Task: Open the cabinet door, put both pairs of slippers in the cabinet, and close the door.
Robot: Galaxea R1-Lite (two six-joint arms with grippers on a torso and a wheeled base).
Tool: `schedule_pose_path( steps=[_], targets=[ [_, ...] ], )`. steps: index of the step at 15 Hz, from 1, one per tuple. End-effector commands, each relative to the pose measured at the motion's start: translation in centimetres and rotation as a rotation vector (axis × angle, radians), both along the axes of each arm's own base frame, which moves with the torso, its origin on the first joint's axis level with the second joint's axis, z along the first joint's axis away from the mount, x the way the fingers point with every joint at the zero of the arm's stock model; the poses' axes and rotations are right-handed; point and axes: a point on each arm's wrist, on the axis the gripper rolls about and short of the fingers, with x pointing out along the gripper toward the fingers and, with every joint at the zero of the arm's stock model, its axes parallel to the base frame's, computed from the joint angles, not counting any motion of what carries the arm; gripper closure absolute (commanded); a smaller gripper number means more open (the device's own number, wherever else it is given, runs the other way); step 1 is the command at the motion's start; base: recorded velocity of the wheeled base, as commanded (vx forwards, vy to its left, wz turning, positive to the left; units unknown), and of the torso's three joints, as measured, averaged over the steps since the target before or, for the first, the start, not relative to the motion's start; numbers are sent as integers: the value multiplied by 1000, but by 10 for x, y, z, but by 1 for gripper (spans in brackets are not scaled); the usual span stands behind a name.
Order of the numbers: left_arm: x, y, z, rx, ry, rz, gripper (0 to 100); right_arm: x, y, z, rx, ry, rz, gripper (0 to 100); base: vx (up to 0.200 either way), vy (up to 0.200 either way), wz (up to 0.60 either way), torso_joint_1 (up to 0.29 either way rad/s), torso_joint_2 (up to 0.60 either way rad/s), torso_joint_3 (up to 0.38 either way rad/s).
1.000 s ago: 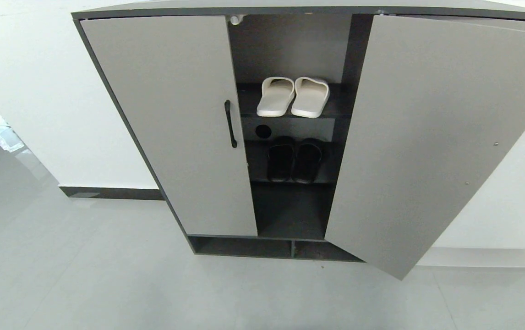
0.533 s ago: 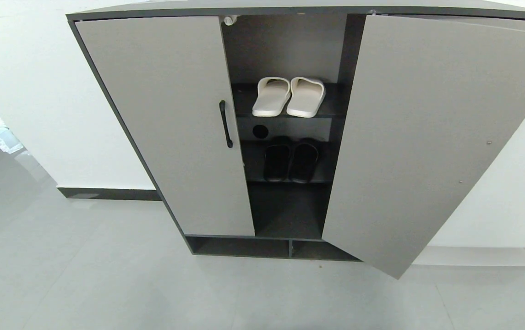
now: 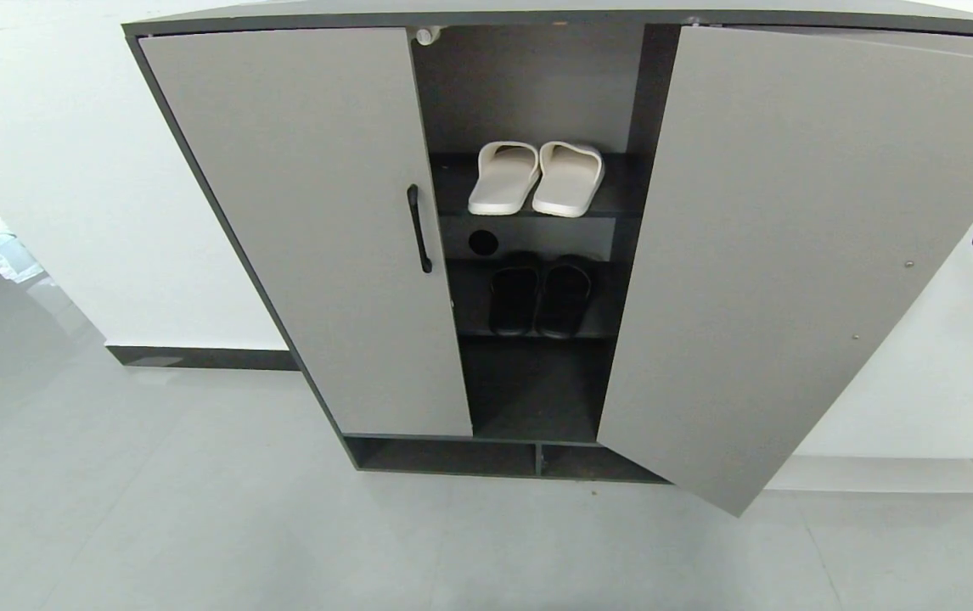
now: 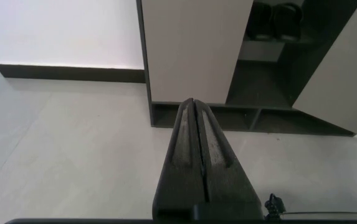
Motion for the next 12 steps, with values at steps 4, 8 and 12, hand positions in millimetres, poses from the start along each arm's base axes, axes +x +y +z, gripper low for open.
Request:
schedule_pose_path(
  steps=[4, 8, 12],
  targets=[
    [0, 0, 0, -1, 1, 0, 100, 60, -18, -51, 184, 88, 208, 100, 0, 0, 0, 0, 0, 0],
    [0, 0, 0, -1, 1, 2, 100, 68, -16, -82, 202, 146, 352, 100, 0, 0, 0, 0, 0, 0],
    [0, 0, 0, -1, 1, 2, 100, 35, -1, -128, 195, 166, 642, 100, 0, 0, 0, 0, 0, 0]
  ],
)
